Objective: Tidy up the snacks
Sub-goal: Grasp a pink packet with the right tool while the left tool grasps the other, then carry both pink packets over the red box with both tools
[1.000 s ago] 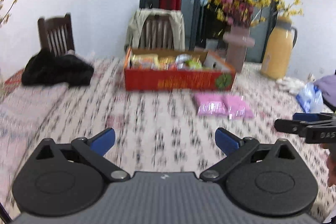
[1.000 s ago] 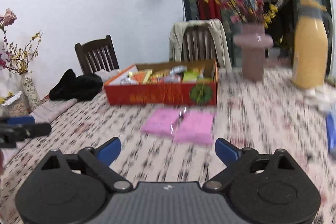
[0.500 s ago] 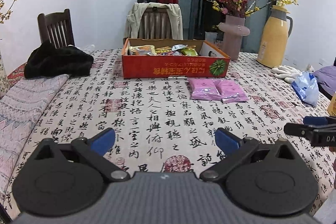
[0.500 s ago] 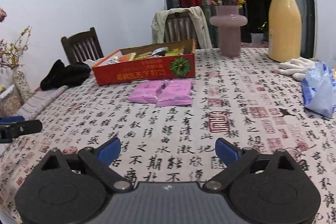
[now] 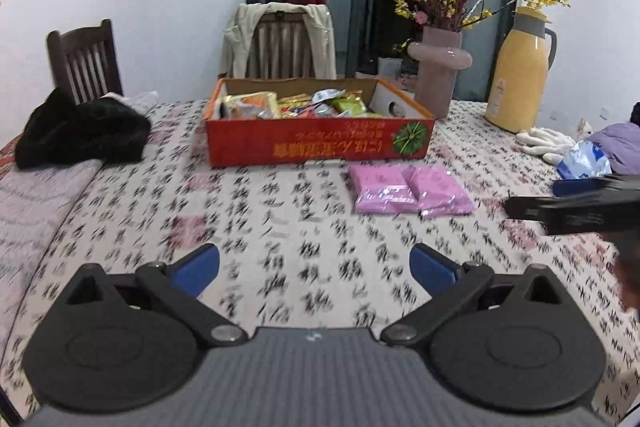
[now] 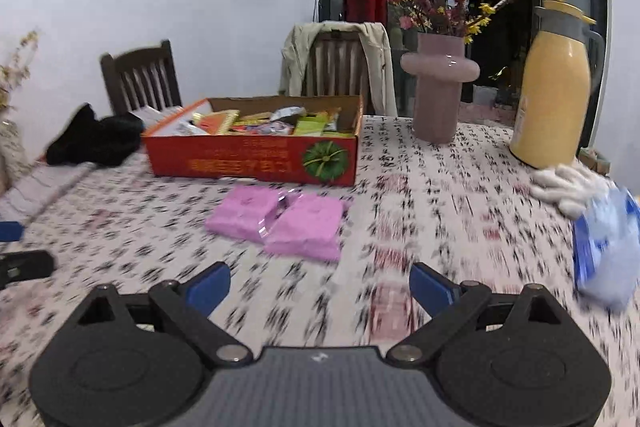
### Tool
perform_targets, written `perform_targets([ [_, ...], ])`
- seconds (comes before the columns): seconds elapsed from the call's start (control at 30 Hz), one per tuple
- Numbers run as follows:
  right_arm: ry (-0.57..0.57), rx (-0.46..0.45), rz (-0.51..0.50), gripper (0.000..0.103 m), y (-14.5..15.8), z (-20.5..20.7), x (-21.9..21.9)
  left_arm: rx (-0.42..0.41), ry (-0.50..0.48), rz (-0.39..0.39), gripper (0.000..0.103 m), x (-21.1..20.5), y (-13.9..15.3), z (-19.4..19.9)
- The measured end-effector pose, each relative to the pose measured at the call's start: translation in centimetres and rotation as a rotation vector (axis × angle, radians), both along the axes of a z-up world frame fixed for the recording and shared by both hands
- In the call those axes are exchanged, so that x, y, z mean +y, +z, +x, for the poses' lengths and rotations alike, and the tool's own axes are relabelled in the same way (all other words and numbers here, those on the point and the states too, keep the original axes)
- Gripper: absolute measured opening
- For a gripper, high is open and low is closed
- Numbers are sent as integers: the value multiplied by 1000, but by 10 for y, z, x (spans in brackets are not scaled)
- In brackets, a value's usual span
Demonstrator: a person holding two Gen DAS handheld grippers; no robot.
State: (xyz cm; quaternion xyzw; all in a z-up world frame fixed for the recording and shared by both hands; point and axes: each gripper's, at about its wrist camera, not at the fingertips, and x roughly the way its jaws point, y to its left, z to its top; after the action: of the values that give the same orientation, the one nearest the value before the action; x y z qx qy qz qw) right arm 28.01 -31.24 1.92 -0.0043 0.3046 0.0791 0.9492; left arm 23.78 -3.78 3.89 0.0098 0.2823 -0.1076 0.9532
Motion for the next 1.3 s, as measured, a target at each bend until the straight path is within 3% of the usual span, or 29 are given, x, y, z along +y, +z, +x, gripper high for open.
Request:
perform_targets([
  [0.23, 46, 80, -6, 85, -27, 93, 28, 0, -51, 37, 103, -20, -1, 42],
  [0.33, 54, 93, -34, 74, -41, 117, 38, 15, -54, 54, 103, -28, -3, 64],
  [0.43, 52, 76, -15, 61, -47, 123, 31, 58, -74, 48, 103, -38, -8, 87],
  [0.77, -31, 42, 41, 58, -53, 125, -22, 123, -100, 111, 102, -102, -51, 172],
  [0.9, -67, 42, 45, 58, -54, 124, -35, 125, -88, 118, 91, -115, -61, 195],
  [1.0, -70, 41, 38, 58, -54, 123, -36, 142, -97, 120, 64, -122, -65, 203],
  [1.3, -60, 34, 25, 58, -56, 122, -33, 150, -97, 108, 62, -106, -59, 183],
])
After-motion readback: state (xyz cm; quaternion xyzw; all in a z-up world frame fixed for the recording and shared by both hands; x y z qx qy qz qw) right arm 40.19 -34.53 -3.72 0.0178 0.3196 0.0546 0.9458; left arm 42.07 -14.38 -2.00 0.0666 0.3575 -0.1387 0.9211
